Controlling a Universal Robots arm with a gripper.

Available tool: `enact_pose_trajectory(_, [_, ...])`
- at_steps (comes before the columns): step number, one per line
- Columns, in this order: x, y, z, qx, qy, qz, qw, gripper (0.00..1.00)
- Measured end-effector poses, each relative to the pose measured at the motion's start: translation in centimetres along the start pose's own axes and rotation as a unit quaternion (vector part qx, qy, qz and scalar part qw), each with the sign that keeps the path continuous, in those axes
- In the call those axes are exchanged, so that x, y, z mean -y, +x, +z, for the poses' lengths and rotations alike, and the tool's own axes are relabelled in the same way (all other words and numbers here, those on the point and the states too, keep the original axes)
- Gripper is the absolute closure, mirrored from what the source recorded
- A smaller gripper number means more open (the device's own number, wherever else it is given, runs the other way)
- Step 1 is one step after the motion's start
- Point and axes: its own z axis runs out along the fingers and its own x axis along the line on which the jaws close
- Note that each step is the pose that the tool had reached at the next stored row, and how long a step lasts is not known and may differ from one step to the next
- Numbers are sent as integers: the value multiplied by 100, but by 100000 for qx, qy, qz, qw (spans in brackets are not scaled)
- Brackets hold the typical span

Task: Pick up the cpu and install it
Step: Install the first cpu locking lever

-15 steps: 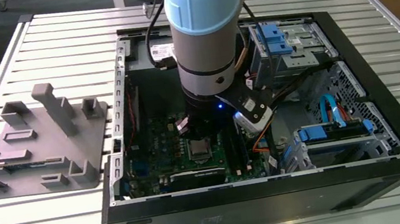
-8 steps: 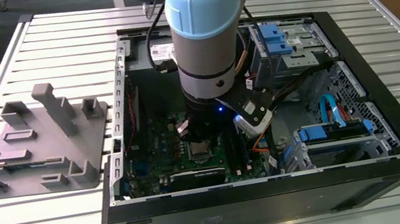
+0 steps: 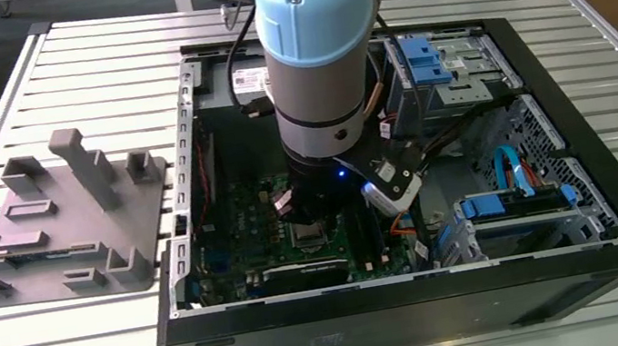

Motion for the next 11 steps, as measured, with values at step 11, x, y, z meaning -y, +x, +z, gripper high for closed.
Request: enact_pose_trajectory(11, [2, 0, 1, -27, 80, -15, 100000, 89])
